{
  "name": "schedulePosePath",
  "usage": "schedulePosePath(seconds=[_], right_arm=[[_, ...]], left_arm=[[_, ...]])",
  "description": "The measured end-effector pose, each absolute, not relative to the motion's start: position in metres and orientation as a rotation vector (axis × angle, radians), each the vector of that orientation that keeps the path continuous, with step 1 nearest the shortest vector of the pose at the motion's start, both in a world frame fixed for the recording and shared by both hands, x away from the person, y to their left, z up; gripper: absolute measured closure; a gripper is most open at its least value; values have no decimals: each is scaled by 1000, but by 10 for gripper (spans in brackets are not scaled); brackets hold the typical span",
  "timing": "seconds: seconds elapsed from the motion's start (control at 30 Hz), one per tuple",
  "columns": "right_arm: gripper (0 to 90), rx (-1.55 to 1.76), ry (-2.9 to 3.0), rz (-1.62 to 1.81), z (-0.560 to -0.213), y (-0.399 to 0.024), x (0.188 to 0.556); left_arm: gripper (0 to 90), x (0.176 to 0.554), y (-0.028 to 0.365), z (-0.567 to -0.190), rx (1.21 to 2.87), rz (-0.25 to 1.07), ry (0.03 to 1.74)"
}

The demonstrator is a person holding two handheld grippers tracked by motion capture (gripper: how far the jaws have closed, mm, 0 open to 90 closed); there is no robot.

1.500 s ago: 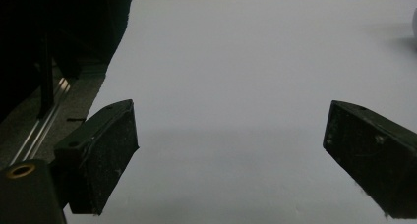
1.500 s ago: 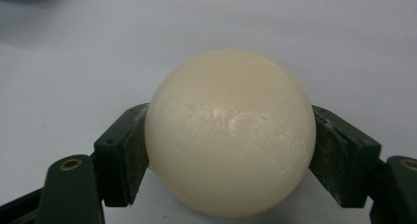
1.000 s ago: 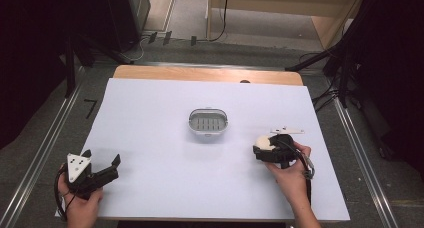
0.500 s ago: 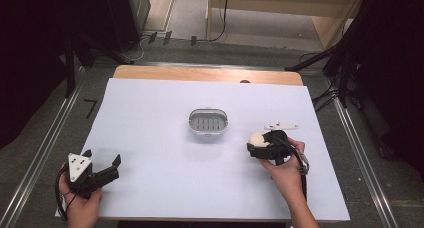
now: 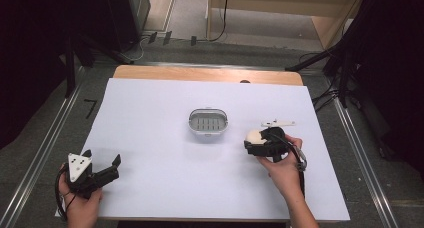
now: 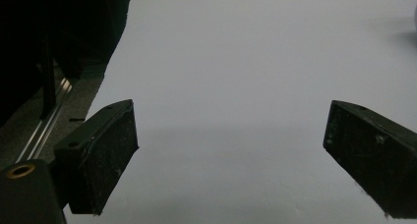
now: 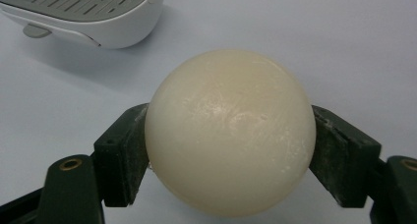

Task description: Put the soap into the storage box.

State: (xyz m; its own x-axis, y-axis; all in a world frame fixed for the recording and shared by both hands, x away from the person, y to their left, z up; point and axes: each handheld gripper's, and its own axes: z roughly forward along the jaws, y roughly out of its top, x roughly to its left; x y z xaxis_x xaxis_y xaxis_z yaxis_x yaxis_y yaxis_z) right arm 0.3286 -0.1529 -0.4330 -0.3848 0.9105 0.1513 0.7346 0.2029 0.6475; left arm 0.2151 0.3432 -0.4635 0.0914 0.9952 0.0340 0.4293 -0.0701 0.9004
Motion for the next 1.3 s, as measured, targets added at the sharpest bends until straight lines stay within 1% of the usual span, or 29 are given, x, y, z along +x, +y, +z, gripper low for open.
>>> schedulePosePath(seconds=[0.13,0.2,0.63,1.3], right_arm=[[245,1553,2219,965,-430,-150,330],[245,1549,2220,970,-428,-148,331],[246,1526,2235,983,-421,-136,338],[245,1493,2266,991,-411,-115,347]], left_arm=[[66,215,343,-463,1611,940,1436],[28,216,343,-464,1621,930,1433],[1,215,344,-463,1626,925,1420],[0,216,343,-464,1625,926,1425]])
